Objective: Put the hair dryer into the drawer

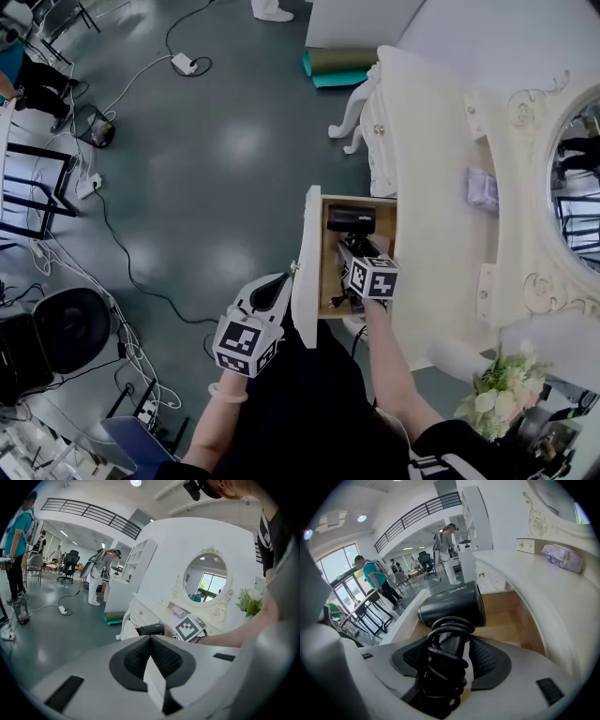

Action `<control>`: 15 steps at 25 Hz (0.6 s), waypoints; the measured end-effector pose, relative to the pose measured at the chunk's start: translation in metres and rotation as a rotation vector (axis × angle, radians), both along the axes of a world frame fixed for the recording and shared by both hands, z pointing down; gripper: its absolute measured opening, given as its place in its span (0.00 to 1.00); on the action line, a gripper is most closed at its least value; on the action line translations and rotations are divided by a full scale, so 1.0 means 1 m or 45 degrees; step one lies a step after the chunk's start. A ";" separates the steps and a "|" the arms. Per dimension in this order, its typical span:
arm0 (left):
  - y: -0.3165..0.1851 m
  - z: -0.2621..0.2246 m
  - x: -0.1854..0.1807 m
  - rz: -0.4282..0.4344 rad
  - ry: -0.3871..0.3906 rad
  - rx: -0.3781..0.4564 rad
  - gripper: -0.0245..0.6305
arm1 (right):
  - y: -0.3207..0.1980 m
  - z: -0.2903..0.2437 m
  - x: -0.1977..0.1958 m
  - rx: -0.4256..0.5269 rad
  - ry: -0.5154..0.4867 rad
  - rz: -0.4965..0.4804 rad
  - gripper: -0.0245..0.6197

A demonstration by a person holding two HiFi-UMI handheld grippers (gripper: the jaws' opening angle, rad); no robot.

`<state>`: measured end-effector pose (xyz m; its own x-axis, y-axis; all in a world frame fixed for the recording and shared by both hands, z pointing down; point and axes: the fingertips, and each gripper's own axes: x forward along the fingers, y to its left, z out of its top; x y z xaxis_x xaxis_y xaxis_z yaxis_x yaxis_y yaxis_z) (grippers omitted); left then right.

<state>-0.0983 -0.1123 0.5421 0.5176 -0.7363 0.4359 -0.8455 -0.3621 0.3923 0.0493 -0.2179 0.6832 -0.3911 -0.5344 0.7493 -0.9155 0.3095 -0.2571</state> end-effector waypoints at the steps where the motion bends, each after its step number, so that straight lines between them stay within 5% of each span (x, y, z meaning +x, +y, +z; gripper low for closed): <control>1: 0.000 0.001 0.001 0.001 0.000 -0.005 0.07 | 0.000 0.003 0.000 -0.007 0.000 0.001 0.48; 15: 0.006 0.020 0.003 0.027 -0.011 -0.060 0.07 | -0.005 0.040 0.001 -0.072 0.010 0.024 0.48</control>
<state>-0.0952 -0.1066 0.5618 0.5287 -0.7038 0.4745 -0.8414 -0.3608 0.4023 0.0501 -0.2226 0.7229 -0.3754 -0.4980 0.7817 -0.9231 0.2773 -0.2666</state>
